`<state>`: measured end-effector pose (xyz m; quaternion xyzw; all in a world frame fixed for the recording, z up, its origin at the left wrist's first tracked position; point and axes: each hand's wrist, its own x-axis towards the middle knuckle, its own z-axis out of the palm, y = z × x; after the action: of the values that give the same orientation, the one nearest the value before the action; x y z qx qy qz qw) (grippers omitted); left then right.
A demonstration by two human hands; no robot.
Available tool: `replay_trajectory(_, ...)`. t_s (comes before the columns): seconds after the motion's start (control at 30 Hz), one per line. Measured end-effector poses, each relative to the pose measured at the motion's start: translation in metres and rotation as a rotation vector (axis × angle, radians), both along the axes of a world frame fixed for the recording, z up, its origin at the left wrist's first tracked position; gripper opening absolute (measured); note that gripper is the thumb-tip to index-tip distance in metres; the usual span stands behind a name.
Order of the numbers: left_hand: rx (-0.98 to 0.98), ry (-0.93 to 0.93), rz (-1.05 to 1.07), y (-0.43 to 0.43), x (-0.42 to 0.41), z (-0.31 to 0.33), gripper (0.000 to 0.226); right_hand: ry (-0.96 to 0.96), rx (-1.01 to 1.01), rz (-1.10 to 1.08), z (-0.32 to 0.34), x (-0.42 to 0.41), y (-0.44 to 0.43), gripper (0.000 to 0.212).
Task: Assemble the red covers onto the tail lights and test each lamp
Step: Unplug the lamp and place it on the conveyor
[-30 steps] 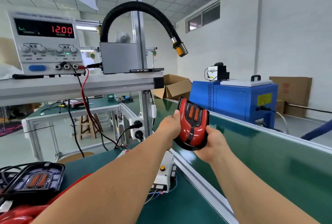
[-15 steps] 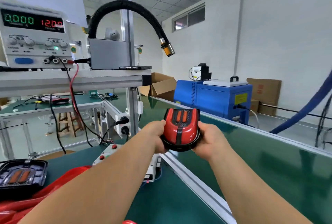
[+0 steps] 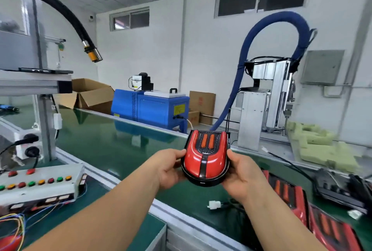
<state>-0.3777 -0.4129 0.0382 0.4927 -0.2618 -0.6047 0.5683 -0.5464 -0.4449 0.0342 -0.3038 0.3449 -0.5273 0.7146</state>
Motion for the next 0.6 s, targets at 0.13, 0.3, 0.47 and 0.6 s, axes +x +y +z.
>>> replay_trajectory(0.13, -0.042, -0.001, -0.113, 0.002, -0.074, 0.004, 0.019, 0.020, -0.010, -0.127, 0.003, -0.075, 0.016, 0.032)
replay_trajectory(0.3, -0.121, -0.044, -0.279, 0.010, -0.163, 0.005, 0.031, 0.036, -0.012, -0.235, 0.002, -0.160, 0.041, 0.043)
replay_trajectory(0.47, -0.171, -0.206, -0.362, 0.017, -0.230, -0.017, 0.036, 0.087, 0.057, -0.405, -0.014, -0.213, 0.065, 0.043)
replay_trajectory(0.6, -0.233, -0.608, -0.376, 0.020, -0.251, -0.036, 0.048, 0.075, 0.096, -0.493, -0.034, -0.229, 0.075, 0.038)
